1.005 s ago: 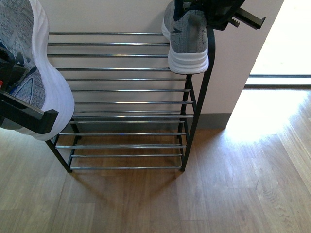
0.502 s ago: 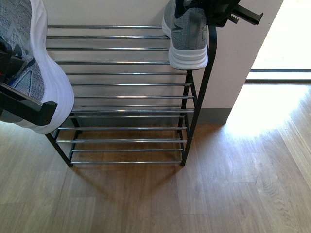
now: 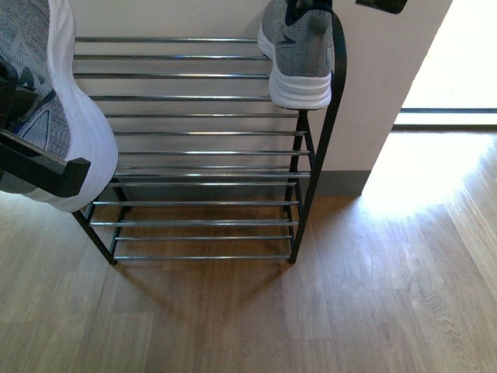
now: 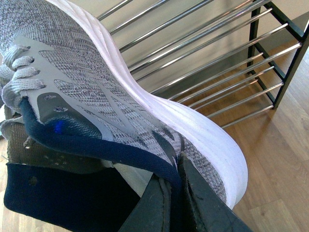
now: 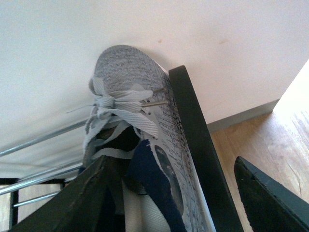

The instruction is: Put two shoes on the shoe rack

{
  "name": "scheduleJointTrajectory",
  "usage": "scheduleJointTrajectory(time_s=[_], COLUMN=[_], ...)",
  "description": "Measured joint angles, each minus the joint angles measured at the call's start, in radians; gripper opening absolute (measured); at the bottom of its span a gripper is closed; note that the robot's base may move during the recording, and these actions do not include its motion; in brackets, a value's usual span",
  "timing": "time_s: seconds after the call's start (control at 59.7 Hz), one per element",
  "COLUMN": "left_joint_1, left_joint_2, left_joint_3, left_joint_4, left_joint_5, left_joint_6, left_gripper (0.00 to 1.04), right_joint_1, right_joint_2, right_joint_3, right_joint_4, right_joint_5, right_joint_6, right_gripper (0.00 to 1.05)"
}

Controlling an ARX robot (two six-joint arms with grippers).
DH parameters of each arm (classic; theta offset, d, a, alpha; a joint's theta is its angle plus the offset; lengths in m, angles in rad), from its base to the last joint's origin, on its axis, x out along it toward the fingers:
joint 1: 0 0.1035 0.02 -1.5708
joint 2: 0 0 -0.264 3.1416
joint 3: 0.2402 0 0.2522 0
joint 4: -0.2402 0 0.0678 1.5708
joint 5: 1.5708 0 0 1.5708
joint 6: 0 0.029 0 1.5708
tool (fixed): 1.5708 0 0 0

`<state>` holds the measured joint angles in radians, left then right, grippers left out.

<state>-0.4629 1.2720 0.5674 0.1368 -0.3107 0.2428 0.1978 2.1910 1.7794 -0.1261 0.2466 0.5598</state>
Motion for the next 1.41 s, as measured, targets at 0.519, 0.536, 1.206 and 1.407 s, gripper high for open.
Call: scheduleJointTrajectory(time_s=[0.519,0.536,1.206,1.407], left_joint_1=[0.000,0.000,0.000,0.000], left_joint_2=[0.000,0.000,0.000,0.000], left_joint_3=[0.000,0.000,0.000,0.000], left_joint_4=[0.000,0.000,0.000,0.000], left_joint_5=[0.000,0.000,0.000,0.000], left_joint_6=[0.000,0.000,0.000,0.000], left_gripper=[0.02,0.02,0.02,0.02], right_joint_1=[-0.052,-0.055,-0.347,-0.358], right_joint_2=[-0.485,-0.499,-1.006,-1.015], right_joint_3=[-0.530,-0.544,-1.229,-1.251], right_joint_4=[0.338,0.346,0.775,0.776], right_joint_5=[-0.171,-0.175,-0.303,-0.356], right_joint_6=[-0.131,-0.133,-0.271,-0.343], right_gripper=[0.96,0.96,0.96,0.90])
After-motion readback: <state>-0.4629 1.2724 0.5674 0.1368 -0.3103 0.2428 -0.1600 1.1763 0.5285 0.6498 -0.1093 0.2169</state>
